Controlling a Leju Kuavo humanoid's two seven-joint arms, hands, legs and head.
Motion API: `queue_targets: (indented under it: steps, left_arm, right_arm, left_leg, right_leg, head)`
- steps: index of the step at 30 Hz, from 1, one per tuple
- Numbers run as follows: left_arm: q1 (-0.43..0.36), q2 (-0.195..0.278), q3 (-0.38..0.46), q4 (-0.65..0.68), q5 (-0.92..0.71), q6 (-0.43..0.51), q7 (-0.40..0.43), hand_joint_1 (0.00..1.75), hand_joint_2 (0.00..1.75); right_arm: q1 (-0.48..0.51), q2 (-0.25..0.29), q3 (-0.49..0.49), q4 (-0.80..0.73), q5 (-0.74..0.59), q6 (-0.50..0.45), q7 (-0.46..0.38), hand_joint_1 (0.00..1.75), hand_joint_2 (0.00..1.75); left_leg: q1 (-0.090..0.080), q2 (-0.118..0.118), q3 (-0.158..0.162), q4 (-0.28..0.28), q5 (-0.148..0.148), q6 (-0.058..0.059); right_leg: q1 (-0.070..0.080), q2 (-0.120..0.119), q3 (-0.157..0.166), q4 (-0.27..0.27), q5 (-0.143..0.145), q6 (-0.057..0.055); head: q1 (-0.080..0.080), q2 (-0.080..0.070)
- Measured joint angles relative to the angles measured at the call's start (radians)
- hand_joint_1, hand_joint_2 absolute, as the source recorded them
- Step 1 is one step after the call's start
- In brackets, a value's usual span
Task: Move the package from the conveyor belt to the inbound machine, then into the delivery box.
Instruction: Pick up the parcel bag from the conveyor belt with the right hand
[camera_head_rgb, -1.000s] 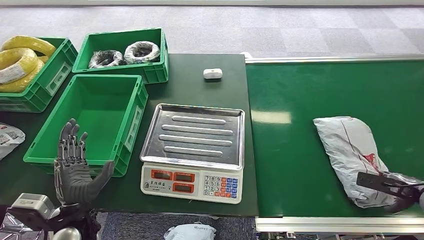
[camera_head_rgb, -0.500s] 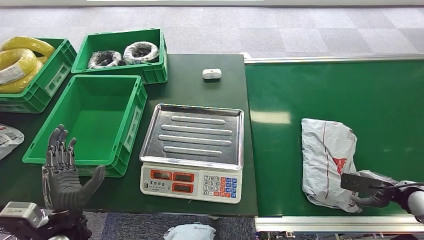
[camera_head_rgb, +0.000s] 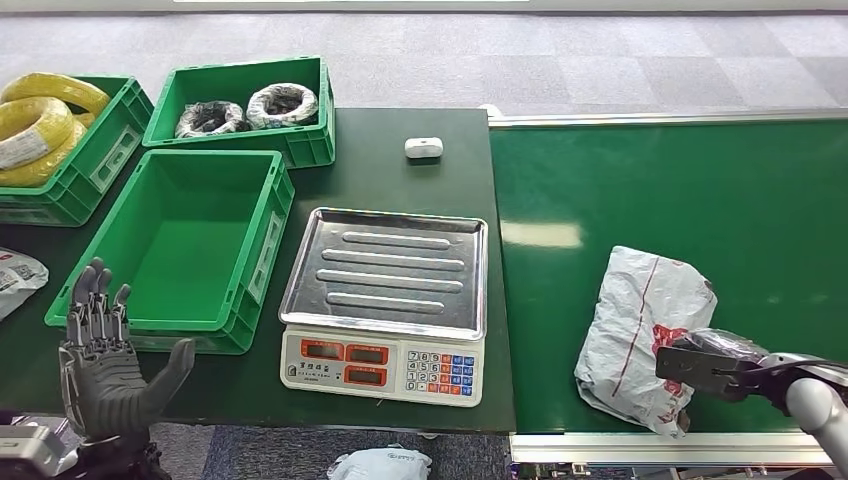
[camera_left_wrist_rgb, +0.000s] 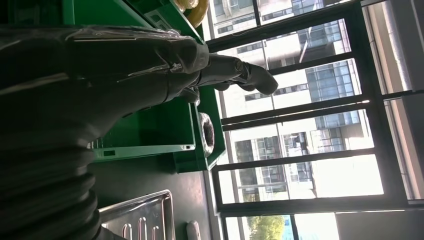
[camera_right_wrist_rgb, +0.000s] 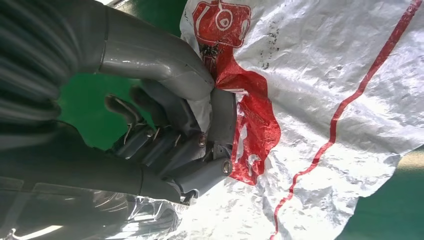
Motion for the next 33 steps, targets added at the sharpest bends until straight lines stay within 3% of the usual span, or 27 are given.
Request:
queue_targets:
  steps: [9,21,26,33]
  left_arm:
    - [0.022,-0.007,0.008,-0.017,-0.002,-0.010,-0.006,0.00,1.75]
    - [0.025,-0.010,0.008,-0.018,-0.004,-0.009,-0.006,0.00,1.75]
    - [0.036,-0.010,0.008,-0.022,-0.003,-0.001,-0.006,0.00,1.75]
    - [0.044,-0.013,0.007,-0.027,-0.003,-0.004,-0.006,0.00,1.75]
  right_arm:
    - [0.096,-0.006,-0.068,-0.104,0.055,-0.027,0.047,1.75,1.75]
    - [0.091,0.006,-0.098,-0.110,0.105,-0.040,0.031,1.75,1.75]
    - [0.017,0.016,-0.107,-0.109,0.134,-0.080,0.031,1.75,1.75]
    - [-0.224,0.088,-0.098,-0.066,0.195,-0.161,0.020,1.75,1.75]
  left_leg:
    - [0.000,0.000,0.000,0.000,0.000,0.000]
    - [0.000,0.001,0.000,0.000,0.000,0.000]
    - [0.000,0.002,-0.001,0.000,0.000,0.000]
    - [0.000,0.003,0.001,0.000,0.000,0.000]
  right_leg:
    - [0.000,0.000,0.000,0.000,0.000,0.000]
    - [0.000,0.000,0.000,0.000,0.000,0.000]
    - [0.000,0.000,0.000,0.000,0.000,0.000]
    - [0.000,0.002,0.001,0.000,0.001,0.000]
  head:
    - [0.000,0.000]
    - [0.000,0.000]
    - [0.000,0.000]
    - [0.000,0.000]
